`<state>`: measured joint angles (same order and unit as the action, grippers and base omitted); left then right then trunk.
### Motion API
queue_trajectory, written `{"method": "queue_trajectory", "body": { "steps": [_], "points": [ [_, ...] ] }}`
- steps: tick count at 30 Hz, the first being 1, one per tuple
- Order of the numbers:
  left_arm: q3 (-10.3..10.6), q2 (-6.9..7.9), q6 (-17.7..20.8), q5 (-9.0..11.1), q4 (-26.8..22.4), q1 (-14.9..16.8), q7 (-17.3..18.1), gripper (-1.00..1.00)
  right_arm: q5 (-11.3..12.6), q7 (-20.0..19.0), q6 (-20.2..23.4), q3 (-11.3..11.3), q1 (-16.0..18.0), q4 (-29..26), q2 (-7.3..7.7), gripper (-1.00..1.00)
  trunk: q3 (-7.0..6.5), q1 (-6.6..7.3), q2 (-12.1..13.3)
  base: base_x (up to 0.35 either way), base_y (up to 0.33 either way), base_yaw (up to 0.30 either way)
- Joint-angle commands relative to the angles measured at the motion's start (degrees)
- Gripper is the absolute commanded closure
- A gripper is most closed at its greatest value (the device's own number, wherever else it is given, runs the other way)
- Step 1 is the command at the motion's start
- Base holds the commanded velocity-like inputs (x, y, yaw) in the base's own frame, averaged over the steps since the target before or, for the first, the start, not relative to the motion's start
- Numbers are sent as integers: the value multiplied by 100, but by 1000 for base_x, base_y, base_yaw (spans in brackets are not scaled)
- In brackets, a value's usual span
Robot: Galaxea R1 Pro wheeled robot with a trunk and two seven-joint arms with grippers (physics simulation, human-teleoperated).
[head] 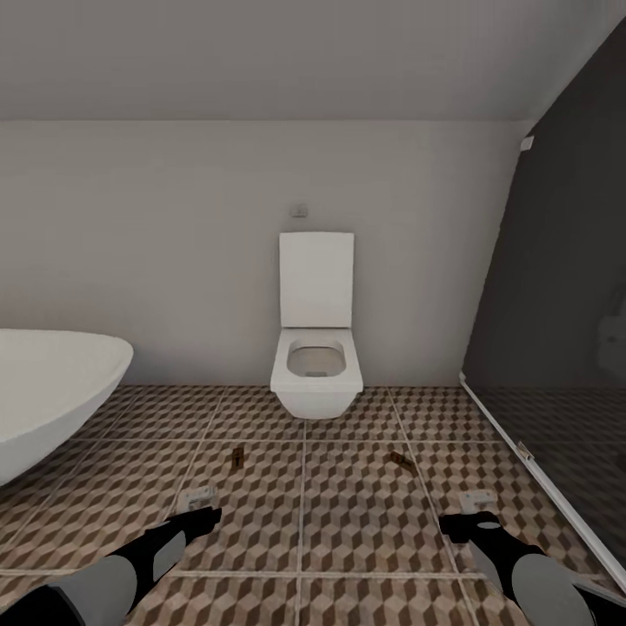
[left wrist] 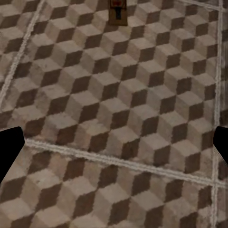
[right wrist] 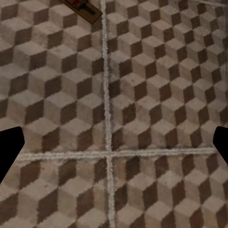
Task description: Take the four mousetraps from the cabinet in the bathroom and place them on the bathroom floor. Make sure all four end up on the same floor surface, and ensure that at least two of them are either under or directly next to the same bathroom sink.
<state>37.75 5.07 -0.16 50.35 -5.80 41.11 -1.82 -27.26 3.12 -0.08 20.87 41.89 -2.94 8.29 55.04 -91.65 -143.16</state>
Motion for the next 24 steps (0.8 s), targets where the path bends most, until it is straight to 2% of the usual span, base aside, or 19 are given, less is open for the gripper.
{"method": "queue_trajectory", "body": {
  "steps": [1,24],
  "points": [
    [48,3,-2,45,-9,-1,-19,-100,-60,13,-1,45,4,4,-1,-100,-13,23,39,0,0,0],
    [49,3,-2,45,-9,1,-20,-100,-60,13,-1,43,4,4,-1,-100,-426,528,961,0,0,0]
  ]
}}
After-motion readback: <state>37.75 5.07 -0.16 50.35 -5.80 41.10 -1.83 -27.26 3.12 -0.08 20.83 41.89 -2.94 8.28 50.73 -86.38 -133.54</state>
